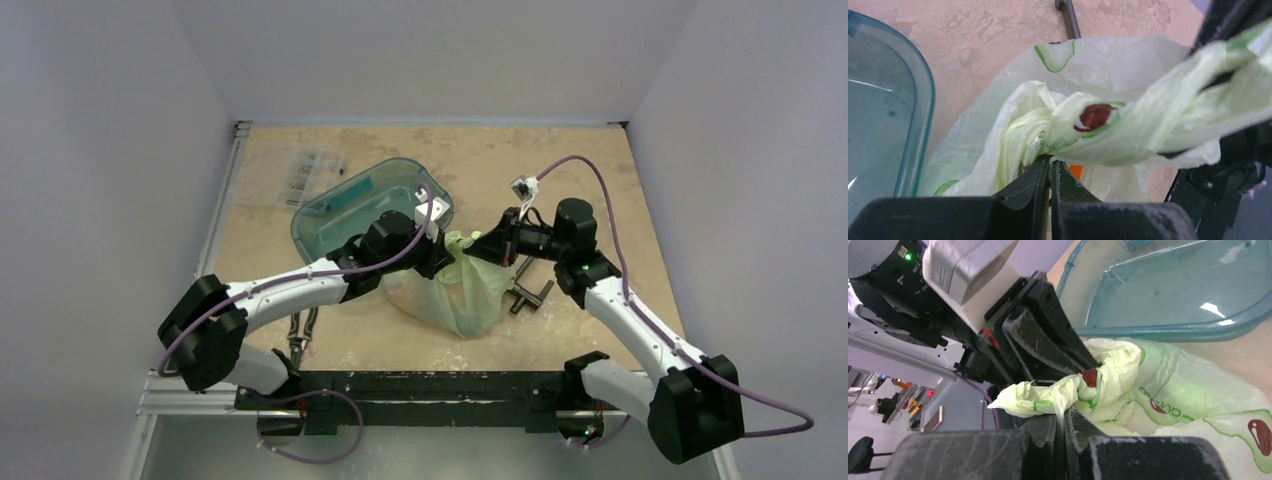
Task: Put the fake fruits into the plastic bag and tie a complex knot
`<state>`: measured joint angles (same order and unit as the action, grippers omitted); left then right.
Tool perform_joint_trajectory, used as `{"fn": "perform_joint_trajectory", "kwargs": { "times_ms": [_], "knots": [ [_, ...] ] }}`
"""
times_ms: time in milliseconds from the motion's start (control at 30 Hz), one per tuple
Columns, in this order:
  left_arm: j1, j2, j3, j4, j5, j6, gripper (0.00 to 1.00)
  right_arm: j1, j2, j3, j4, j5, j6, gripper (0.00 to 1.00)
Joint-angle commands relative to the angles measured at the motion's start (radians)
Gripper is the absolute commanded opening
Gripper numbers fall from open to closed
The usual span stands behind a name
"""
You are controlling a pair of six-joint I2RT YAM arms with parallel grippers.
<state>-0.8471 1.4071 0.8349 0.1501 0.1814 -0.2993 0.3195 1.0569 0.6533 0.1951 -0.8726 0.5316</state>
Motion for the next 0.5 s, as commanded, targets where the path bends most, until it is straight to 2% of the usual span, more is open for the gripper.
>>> {"fn": "perform_joint_trajectory", "kwargs": {
  "times_ms": [0,133,233,367,467],
  "knots": [
    [0.01,0.074,0.057,0.103,-0.1,-0.095,0.0,0.001,-0.064,-0.04,0.053,0.003,0.043,0.0],
    [0.019,0.13,0.074,0.216,0.014,-0.16,0.0,0.003,-0.075,-0.083,0.056,-0.001,0.047,0.0],
    [0.019,0.147,0.076,0.235,0.078,-0.192,0.0,0.029,-0.063,-0.114,0.155,0.029,0.103,0.0],
    [0.083,0.083,0.062,0.201,0.154,-0.185,0.0,0.141,0.02,-0.034,0.337,0.105,0.177,0.0],
    [0.109,-0.021,0.088,0.126,0.23,-0.111,0.0,0.176,0.056,0.03,0.442,0.136,0.278,0.0]
  ]
}}
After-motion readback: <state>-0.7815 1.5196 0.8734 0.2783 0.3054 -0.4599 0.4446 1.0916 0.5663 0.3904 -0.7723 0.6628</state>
